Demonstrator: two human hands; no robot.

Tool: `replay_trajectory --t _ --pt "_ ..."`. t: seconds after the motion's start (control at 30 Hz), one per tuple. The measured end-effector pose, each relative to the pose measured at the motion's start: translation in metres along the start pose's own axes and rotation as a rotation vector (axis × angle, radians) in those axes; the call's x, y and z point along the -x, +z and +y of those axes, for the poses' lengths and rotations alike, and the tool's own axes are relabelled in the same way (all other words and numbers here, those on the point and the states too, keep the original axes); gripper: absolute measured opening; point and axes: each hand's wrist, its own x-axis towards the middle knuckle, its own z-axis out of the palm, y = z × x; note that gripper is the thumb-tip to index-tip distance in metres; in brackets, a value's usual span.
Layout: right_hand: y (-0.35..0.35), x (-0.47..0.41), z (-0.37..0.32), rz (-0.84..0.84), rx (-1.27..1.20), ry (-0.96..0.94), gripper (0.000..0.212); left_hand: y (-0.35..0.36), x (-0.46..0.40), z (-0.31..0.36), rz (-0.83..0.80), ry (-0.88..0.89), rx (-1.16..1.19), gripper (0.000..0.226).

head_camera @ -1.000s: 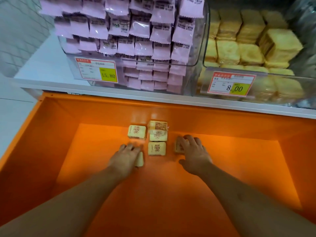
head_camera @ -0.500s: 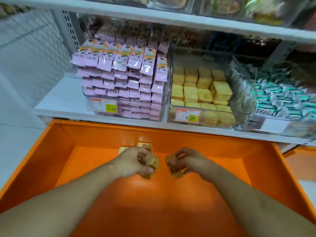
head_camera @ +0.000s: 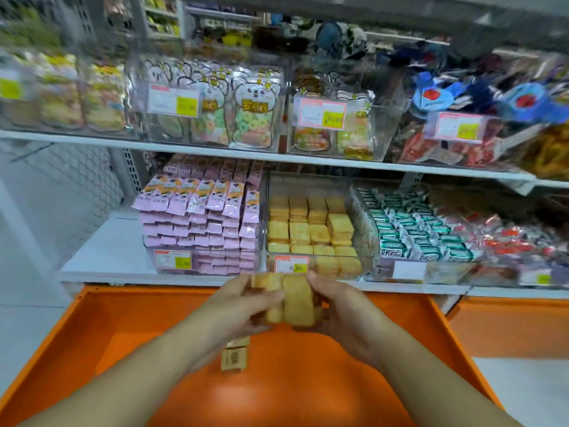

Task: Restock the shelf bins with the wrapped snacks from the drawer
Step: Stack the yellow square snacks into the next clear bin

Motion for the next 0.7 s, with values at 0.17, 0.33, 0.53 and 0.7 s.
replay_trajectory --t 0.17,0.33,0.53,0.7 --pt "0.007 -0.006 -0.009 0.03 0.022 -0.053 0.038 0.003 -0.008 0.004 0.097 0.01 -0.037 0.036" --pt "-0.003 -0.017 -0.02 0.164 0.054 -0.063 0.031 0.002 -0.017 0.014 0.104 0.021 0.091 0.033" --pt "-0.012 -0.022 -0.022 0.148 0.019 -0.044 0.027 0.013 -0.025 0.017 0.049 0.072 0.087 0.054" --pt "-0.031 -0.018 -0.028 -0.109 0.069 -0.081 0.059 0.02 -0.026 0.019 -0.012 0.201 -0.264 0.097"
